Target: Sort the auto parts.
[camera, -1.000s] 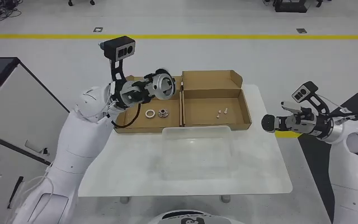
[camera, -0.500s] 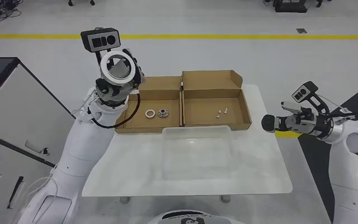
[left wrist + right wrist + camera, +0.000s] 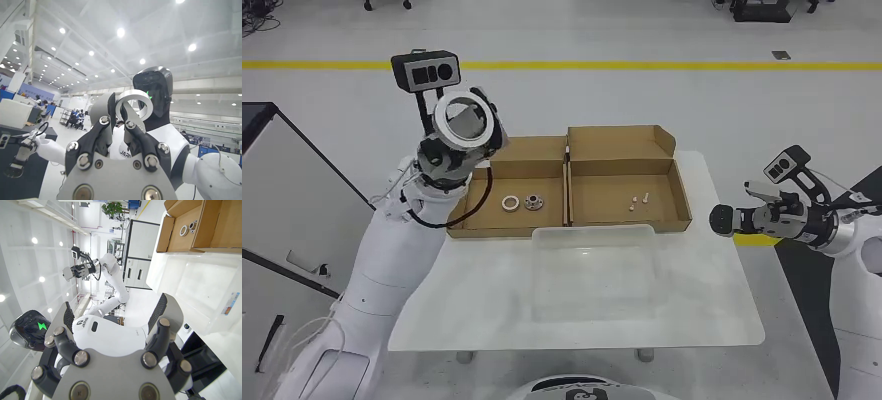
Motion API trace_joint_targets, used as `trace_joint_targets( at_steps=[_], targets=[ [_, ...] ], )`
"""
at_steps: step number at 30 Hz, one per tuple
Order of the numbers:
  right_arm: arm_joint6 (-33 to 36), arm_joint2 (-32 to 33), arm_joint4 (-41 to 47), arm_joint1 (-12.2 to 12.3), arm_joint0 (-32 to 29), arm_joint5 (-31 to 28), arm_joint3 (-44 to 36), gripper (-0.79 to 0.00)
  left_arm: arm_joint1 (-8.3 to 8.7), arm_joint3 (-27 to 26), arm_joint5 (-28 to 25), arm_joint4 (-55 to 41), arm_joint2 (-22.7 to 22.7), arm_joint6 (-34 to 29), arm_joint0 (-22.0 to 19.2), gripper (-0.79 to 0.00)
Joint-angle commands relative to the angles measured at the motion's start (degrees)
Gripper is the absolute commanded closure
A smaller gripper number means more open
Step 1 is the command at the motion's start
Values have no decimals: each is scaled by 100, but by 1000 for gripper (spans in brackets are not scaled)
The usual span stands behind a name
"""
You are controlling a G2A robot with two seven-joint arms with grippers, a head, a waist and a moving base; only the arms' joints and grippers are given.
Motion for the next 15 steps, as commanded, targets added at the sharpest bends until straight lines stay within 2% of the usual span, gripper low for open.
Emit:
trace_joint_targets(
  at_steps=[1,6,10,15],
  targets=[
    [0,0,0,0,0,0,0,-785,14,35,288,586,-25,79,-4,0],
    [0,0,0,0,0,0,0,-785,66,95,934,2134,-52,202,37,0],
    [0,0,0,0,0,0,0,-785,88,125,1381,3112,-70,583,110,0],
    [0,0,0,0,0,0,0,-785,150,231,2009,4742,-101,586,-98,0]
  ],
)
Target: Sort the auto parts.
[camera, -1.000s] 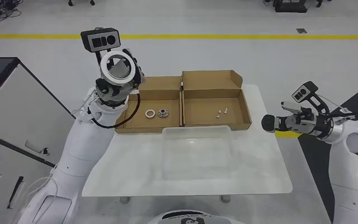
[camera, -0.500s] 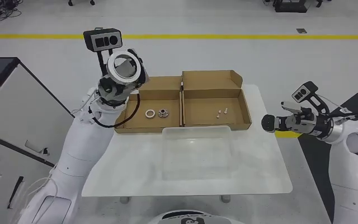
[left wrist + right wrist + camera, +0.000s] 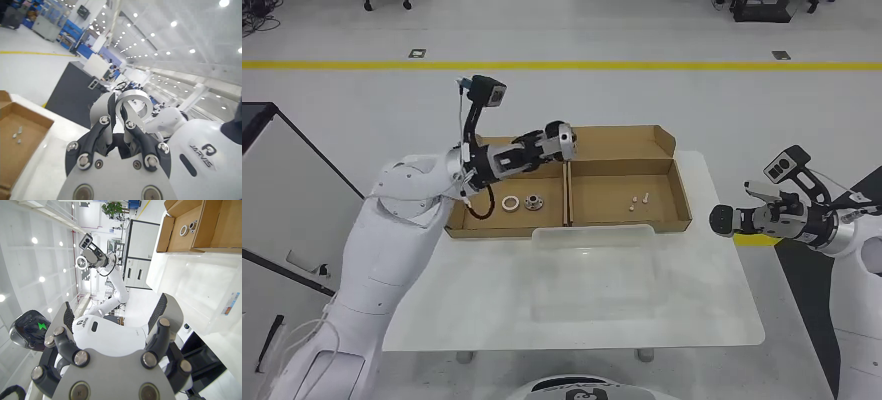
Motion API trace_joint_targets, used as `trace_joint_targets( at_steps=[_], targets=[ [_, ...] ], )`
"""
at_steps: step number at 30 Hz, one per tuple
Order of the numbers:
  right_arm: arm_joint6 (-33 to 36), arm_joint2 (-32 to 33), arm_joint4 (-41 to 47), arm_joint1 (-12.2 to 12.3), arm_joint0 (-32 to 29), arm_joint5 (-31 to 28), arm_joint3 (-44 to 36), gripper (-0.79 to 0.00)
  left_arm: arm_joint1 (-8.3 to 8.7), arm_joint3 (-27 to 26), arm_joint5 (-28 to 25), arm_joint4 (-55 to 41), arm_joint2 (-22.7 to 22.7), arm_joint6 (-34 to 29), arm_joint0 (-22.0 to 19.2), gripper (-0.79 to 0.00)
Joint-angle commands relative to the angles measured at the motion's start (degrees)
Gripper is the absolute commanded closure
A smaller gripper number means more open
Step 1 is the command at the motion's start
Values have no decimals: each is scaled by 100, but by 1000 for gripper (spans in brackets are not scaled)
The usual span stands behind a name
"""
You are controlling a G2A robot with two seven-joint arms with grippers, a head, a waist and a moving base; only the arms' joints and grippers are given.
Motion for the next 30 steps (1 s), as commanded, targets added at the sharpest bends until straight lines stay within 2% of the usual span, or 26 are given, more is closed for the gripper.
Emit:
trace_joint_targets(
  at_steps=[1,6,10,14,18,30],
  targets=[
    [0,0,0,0,0,0,0,-785,30,41,282,868,7,-93,-123,0],
    [0,0,0,0,0,0,0,-785,107,183,879,2584,116,-465,-374,0],
    [0,0,0,0,0,0,0,-785,143,299,1193,3455,266,-716,-460,0],
    [0,0,0,0,0,0,0,-785,168,461,1276,4223,529,-1177,-572,0],
    [0,0,0,0,0,0,0,-785,162,732,1322,4788,775,-1365,-721,0],
    [0,0,0,0,0,0,0,-785,-3,2257,1125,6182,1640,-1435,-1493,0]
  ],
)
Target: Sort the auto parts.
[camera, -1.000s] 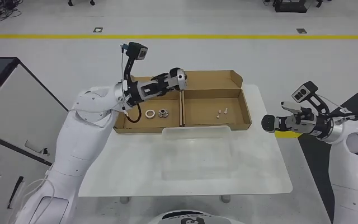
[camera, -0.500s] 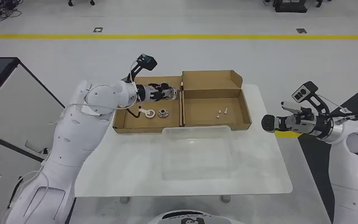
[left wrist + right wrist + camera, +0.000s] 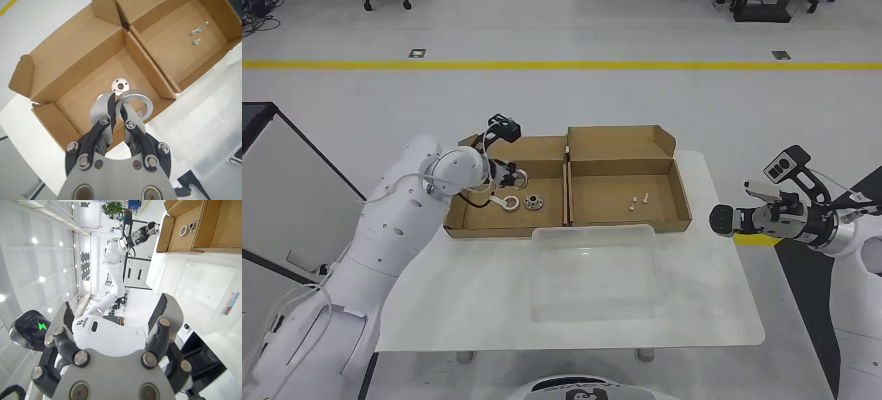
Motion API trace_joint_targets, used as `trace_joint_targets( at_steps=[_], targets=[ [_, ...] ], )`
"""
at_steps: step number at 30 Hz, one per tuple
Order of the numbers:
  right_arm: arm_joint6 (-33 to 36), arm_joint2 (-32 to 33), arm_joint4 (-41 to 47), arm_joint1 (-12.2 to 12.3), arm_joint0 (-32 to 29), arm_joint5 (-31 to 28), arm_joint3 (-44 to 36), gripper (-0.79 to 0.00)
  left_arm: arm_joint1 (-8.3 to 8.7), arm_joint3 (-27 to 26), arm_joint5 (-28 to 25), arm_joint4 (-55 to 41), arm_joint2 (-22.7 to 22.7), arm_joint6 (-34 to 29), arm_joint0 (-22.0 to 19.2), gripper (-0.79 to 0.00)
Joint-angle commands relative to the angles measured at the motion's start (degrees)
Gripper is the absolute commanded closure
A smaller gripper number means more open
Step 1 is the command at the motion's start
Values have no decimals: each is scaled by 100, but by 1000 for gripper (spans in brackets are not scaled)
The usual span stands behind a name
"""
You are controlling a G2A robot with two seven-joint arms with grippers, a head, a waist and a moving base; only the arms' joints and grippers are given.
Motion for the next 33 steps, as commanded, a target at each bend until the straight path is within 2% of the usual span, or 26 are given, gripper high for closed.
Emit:
trace_joint_targets(
  at_steps=[1,7,17,33],
  targets=[
    [0,0,0,0,0,0,0,-785,-37,316,-43,224,153,-6,-128,0],
    [0,0,0,0,0,0,0,-785,-164,1173,-117,555,492,93,-405,0],
    [0,0,0,0,0,0,0,-785,-381,2261,-175,792,889,324,-645,0],
    [0,0,0,0,0,0,0,-785,-752,3324,-289,906,1333,613,-875,0]
  ],
)
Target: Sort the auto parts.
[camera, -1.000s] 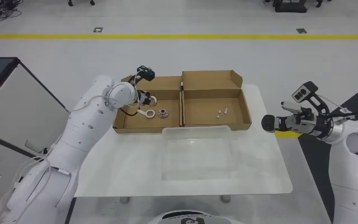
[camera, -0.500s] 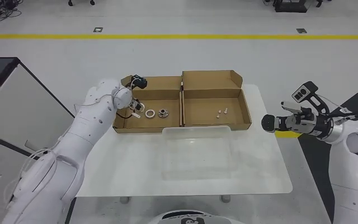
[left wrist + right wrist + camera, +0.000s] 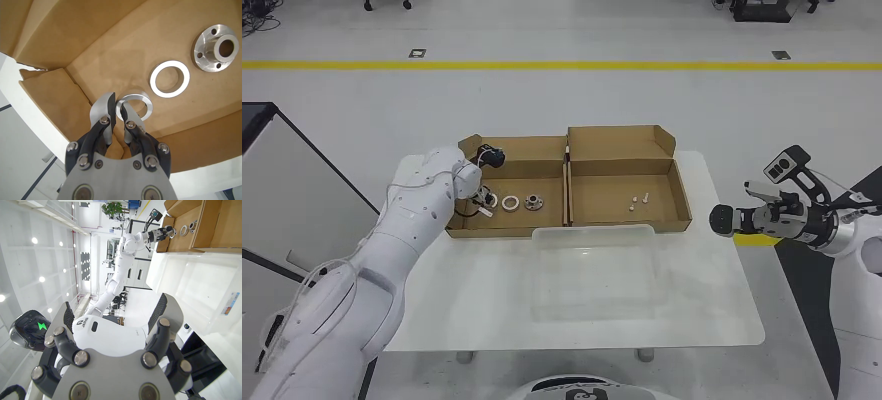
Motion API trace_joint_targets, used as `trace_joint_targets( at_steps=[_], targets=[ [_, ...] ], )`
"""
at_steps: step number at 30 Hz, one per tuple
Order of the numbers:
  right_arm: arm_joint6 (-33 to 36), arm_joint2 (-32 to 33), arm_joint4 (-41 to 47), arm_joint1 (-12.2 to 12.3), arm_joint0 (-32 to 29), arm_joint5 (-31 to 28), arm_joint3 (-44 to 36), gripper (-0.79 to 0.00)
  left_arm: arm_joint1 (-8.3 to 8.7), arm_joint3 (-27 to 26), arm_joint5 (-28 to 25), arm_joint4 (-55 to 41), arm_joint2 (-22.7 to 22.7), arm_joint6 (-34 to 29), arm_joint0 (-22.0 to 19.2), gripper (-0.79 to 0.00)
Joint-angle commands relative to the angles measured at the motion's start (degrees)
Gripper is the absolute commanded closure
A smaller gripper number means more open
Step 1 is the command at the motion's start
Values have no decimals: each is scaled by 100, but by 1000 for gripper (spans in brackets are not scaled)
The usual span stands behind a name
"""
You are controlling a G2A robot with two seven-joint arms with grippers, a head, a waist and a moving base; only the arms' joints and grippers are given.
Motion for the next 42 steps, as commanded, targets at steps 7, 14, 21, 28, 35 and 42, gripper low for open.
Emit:
trace_joint_targets(
  at_steps=[7,14,21,28,35,42],
  targets=[
    [0,0,0,0,0,0,0,-785,-144,339,-55,-17,97,45,-86,-237],
    [0,0,0,0,0,0,0,-785,-217,505,-91,-69,85,111,-139,-785],
    [0,0,0,0,0,0,0,-785,-208,446,-40,-75,-36,192,-187,-785],
    [0,0,0,0,0,0,0,-785,-29,-299,57,-116,-435,147,-141,-785],
    [0,0,0,0,0,0,0,-785,352,-2415,-8,-588,-1407,18,498,-785],
    [0,0,0,0,0,0,0,-785,672,-4835,-402,-1473,-2457,-8,1724,-785]
  ],
)
